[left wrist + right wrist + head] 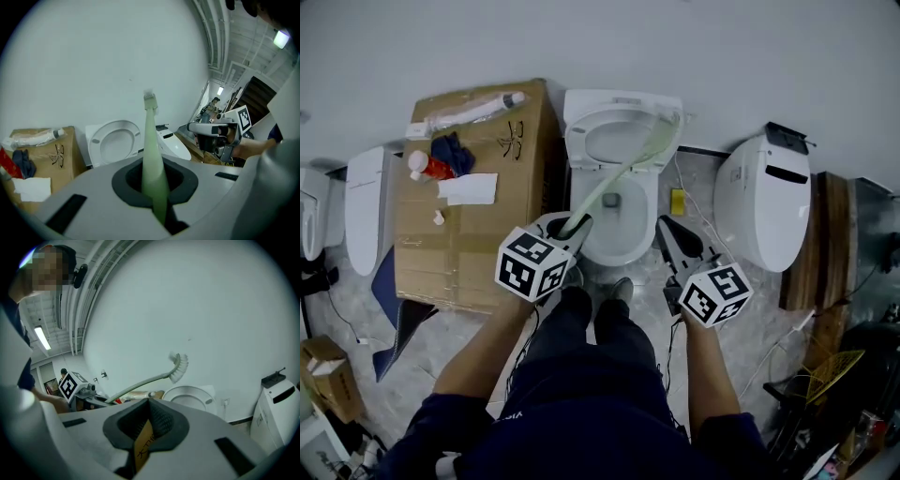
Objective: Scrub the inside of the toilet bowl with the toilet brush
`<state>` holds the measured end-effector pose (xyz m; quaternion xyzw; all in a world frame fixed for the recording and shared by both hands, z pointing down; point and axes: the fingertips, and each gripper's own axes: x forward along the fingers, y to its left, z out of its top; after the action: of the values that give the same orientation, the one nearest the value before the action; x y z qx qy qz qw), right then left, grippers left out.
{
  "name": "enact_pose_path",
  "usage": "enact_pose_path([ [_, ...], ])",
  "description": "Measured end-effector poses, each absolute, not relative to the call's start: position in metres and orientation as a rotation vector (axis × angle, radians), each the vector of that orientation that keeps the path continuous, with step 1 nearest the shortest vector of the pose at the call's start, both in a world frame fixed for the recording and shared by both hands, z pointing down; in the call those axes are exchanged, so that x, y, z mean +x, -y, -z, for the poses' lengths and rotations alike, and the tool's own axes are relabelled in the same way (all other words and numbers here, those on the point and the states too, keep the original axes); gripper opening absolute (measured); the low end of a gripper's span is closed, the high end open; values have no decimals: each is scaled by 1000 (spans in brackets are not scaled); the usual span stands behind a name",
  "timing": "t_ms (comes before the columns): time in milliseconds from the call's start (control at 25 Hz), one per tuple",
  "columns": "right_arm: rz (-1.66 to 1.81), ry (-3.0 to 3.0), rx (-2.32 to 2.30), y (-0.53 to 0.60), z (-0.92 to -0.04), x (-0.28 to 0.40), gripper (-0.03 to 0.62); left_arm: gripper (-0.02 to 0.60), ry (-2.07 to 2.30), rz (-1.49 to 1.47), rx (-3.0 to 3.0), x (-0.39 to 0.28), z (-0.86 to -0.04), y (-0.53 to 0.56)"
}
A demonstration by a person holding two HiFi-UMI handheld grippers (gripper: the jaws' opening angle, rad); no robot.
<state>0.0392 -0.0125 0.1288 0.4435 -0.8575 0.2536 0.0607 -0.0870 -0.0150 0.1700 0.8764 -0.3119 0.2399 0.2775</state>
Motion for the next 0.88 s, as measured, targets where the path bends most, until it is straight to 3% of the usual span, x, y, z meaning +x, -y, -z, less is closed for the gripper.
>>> enact_pose_path([
  [880,-562,2732,1268,-5,-37,17,5,32,899,-488,2497,-100,-73,3],
])
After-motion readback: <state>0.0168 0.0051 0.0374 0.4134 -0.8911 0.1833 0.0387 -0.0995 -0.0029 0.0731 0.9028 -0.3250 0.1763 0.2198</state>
